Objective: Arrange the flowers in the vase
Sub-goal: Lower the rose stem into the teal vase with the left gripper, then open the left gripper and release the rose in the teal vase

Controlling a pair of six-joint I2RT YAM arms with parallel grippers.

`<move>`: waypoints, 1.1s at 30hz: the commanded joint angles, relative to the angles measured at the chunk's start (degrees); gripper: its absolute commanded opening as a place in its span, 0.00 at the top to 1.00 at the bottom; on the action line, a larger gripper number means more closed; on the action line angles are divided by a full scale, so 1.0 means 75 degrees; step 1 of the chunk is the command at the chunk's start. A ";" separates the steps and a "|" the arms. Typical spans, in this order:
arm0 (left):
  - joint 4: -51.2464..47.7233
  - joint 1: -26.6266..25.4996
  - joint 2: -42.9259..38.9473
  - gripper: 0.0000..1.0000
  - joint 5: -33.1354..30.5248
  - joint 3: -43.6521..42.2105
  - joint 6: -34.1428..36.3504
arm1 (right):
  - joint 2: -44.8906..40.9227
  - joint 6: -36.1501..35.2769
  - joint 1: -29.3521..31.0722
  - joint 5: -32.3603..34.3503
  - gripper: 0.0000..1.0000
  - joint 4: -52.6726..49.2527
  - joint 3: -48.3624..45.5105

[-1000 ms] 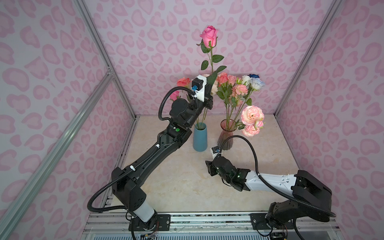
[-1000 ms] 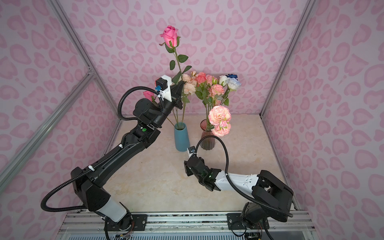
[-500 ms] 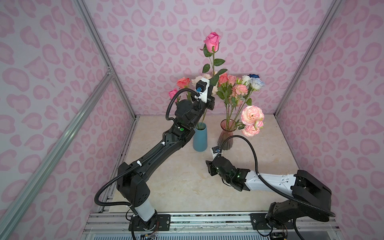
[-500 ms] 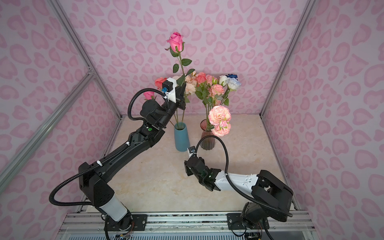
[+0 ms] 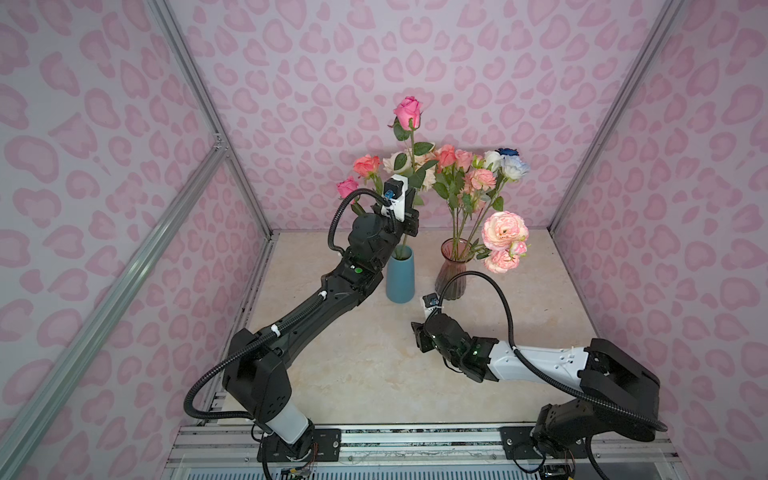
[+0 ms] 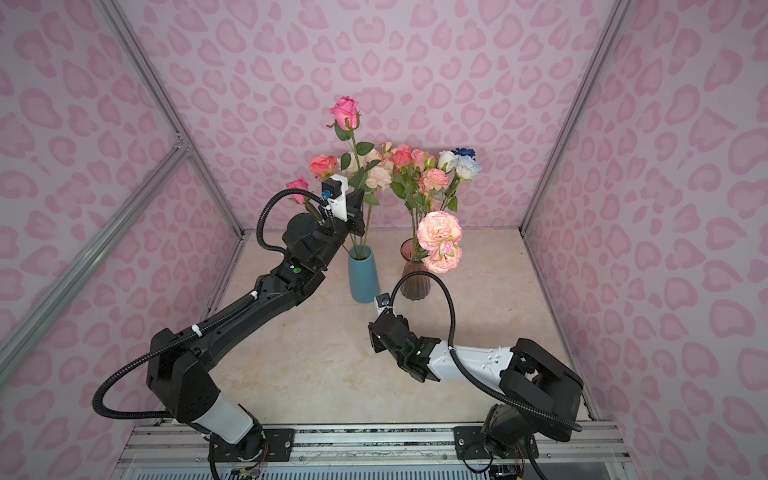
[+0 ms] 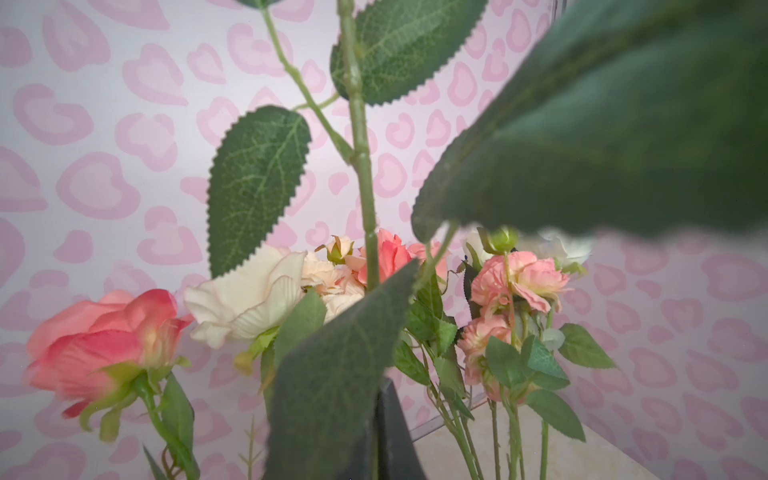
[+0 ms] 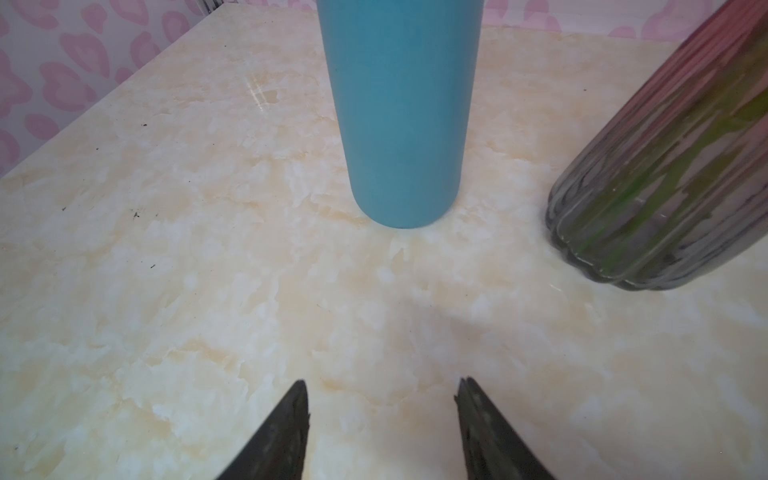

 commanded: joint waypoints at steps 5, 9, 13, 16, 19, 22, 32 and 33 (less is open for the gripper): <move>0.0101 0.0028 -0.0116 0.97 -0.0155 -0.0002 -0.0167 | 0.0007 0.0030 0.0016 0.0084 0.42 0.0061 0.0024; -0.0053 0.0046 -0.0182 0.92 -0.0282 -0.0022 -0.0175 | -0.0010 0.0059 0.0015 0.0073 0.42 0.0057 0.0025; -0.0282 0.0040 -0.0307 0.76 -0.0215 -0.0062 -0.0212 | -0.0045 0.0068 0.0025 0.0061 0.42 0.0040 0.0019; -0.0471 0.0043 -0.0446 0.61 -0.0183 -0.0121 -0.0189 | -0.0053 0.0079 0.0037 0.0073 0.42 0.0057 0.0013; -0.0642 0.0041 -0.0628 0.42 -0.0282 -0.0227 -0.0278 | -0.0053 0.0074 0.0057 0.0096 0.42 0.0048 0.0016; -0.1132 0.0042 -0.0906 0.26 -0.0143 -0.0279 -0.0342 | -0.0094 0.0037 0.0071 0.0128 0.41 0.0039 0.0019; -0.3255 -0.0017 -0.2604 0.02 0.0296 -0.1076 -0.0700 | -0.0099 -0.0009 0.0117 0.0196 0.41 0.0023 0.0025; -0.3505 -0.0073 -0.2896 0.02 0.0373 -0.1193 -0.0758 | -0.0130 -0.0031 0.0125 0.0204 0.41 0.0016 0.0041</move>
